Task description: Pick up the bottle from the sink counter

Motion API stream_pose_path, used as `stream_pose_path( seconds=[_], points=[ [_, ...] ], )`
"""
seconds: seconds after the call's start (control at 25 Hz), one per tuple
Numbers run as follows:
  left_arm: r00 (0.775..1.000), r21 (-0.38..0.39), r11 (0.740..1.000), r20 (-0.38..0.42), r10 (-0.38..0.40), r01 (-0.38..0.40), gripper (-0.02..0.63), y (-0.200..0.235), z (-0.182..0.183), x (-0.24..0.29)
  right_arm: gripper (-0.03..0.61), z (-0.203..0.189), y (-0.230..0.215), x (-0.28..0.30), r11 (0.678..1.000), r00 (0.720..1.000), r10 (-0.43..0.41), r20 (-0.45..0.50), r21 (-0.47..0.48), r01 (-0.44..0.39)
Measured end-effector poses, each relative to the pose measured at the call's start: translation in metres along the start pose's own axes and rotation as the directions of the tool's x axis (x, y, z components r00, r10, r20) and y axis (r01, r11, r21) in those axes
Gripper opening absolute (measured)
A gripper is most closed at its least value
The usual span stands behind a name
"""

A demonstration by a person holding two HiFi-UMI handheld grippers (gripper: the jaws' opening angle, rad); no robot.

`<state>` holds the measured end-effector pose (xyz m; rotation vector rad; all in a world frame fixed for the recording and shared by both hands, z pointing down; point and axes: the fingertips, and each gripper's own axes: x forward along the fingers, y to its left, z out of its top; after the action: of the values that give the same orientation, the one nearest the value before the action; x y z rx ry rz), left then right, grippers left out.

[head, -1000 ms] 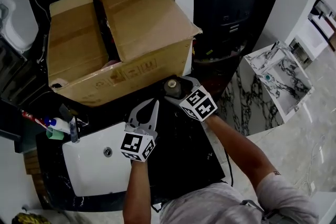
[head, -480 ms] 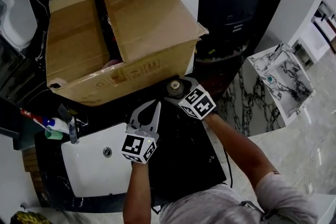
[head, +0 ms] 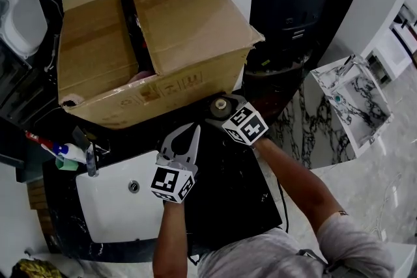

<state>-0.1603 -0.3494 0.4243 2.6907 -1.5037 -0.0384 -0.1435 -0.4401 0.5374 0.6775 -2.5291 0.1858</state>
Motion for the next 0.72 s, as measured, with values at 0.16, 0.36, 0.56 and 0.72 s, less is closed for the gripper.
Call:
stream_pose_path(
  seconds=[0.16, 0.36, 0.56, 0.72],
  points=[
    [1.000, 0.003, 1.000, 0.000, 0.003, -0.003, 0.002, 0.0012, -0.0001, -0.0014, 0.342, -0.0012, -0.0002, 0.0022, 1.000, 1.000, -0.004, 0.000, -0.002, 0.004],
    [1.000, 0.003, 1.000, -0.002, 0.004, -0.004, 0.002, 0.0007, -0.0004, -0.0017, 0.337, -0.0005, -0.0003, 0.0020, 1.000, 1.000, -0.004, 0.006, -0.005, 0.004],
    [1.000, 0.004, 1.000, 0.000, 0.002, -0.002, 0.002, -0.0010, 0.0003, -0.0016, 0.336, -0.0006, 0.0018, 0.0013, 1.000, 1.000, 0.002, 0.004, -0.017, -0.002],
    [1.000, 0.007, 1.000, 0.001, 0.002, -0.002, 0.002, -0.0015, 0.0011, -0.0019, 0.336, -0.0011, 0.0043, 0.0006, 1.000, 1.000, 0.001, 0.004, -0.027, -0.001]
  ],
)
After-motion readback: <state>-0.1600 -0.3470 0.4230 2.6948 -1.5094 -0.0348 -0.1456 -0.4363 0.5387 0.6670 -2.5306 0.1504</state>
